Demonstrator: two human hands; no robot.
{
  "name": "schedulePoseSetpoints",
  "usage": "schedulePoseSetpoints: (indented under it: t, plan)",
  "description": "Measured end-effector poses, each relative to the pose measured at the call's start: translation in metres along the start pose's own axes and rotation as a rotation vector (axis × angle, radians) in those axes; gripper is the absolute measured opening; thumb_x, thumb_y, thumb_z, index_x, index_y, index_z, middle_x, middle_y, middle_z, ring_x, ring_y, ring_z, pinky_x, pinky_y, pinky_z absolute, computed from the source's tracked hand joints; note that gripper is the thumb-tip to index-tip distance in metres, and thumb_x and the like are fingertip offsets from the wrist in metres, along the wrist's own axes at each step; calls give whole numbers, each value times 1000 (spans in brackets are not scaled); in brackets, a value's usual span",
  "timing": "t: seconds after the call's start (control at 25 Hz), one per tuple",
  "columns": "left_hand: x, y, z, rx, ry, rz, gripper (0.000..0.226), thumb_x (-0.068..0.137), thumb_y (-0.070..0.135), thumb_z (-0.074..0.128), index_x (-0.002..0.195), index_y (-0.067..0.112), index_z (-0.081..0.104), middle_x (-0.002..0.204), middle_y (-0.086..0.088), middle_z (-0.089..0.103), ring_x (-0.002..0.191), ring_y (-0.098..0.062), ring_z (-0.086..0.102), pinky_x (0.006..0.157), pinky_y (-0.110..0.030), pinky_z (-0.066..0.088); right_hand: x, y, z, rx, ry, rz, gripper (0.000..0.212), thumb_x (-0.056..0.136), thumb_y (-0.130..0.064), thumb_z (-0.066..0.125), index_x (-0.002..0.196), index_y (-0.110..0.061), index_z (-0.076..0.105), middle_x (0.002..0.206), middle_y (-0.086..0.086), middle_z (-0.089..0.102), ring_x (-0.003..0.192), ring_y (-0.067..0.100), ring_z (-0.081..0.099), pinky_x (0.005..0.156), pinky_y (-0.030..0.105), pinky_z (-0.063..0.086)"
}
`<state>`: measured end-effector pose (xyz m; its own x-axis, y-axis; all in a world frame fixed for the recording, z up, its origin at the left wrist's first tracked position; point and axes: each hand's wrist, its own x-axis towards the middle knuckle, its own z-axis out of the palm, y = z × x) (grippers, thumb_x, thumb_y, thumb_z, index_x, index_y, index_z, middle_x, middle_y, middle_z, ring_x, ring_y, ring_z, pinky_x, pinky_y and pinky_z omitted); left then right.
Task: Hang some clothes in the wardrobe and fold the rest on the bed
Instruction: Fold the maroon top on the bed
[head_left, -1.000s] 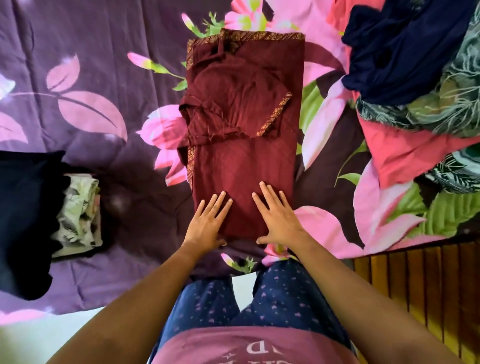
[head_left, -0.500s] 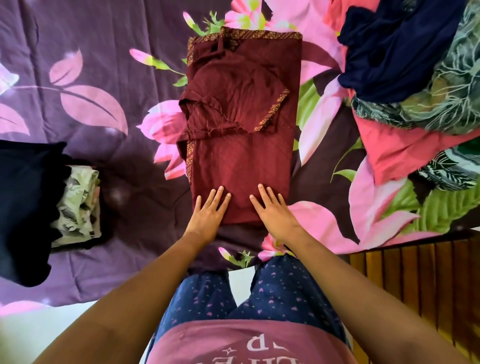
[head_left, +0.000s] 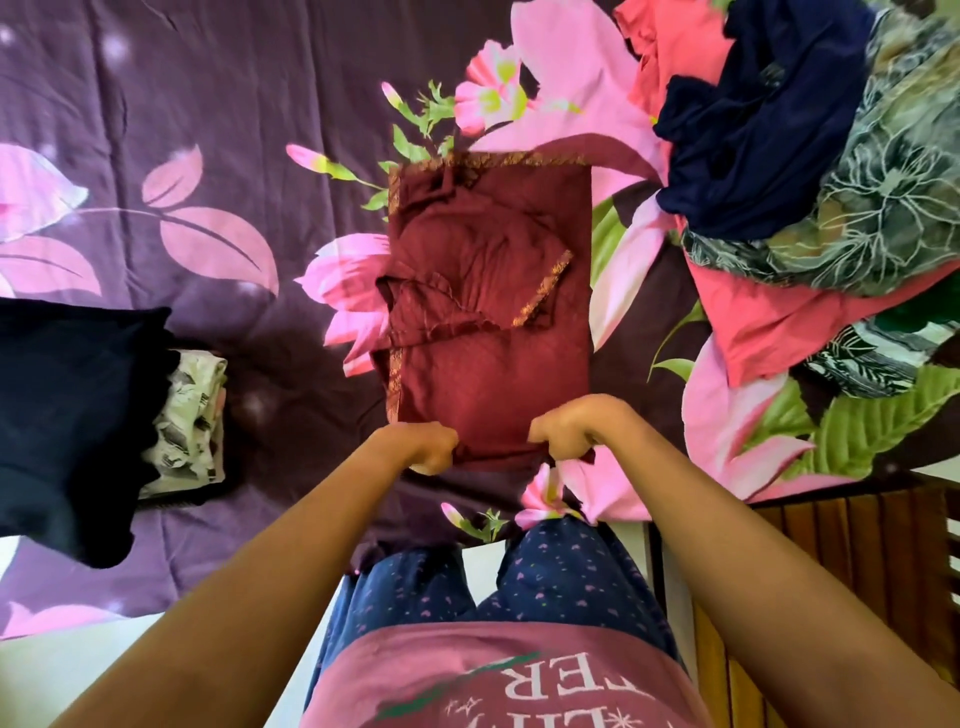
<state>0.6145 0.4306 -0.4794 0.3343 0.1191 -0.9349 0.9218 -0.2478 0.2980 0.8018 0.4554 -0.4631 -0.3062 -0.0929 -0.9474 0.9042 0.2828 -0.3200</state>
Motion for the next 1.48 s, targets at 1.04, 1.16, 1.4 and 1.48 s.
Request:
schedulePoseSetpoints:
  t: [1.04,1.16,1.4,1.48]
  plan:
    - [38,-44,38,-58,922,179,22,73,16,64,90,3,69,109,-18,65,90,-35,65,75,-44,57,63,24,26,98,1179,41,35,67,-21,81,92,-3,66,113,26,58,103,42,59,80,49,54]
    - [41,-51,40,-107,964,141,35,81,23,50,102,2,68,124,-20,58,103,-37,61,85,-45,53,62,30,19,363,1243,97,30,79,-15,71,104,0,64,117,25,54,105,43,56,85,48,51]
    - [36,-48,-9,-429,1061,-178,63,82,19,68,137,3,41,148,-24,29,134,-41,32,111,-48,25,54,34,-28,710,1326,135,52,83,-10,65,131,-4,45,129,20,41,119,35,46,103,39,38]
    - [36,-50,-26,-623,1014,-260,78,83,24,70,145,4,27,148,-22,29,136,-37,28,112,-42,21,51,35,-44,850,1312,197,60,83,-10,66,136,-6,38,132,20,41,123,33,44,105,35,34]
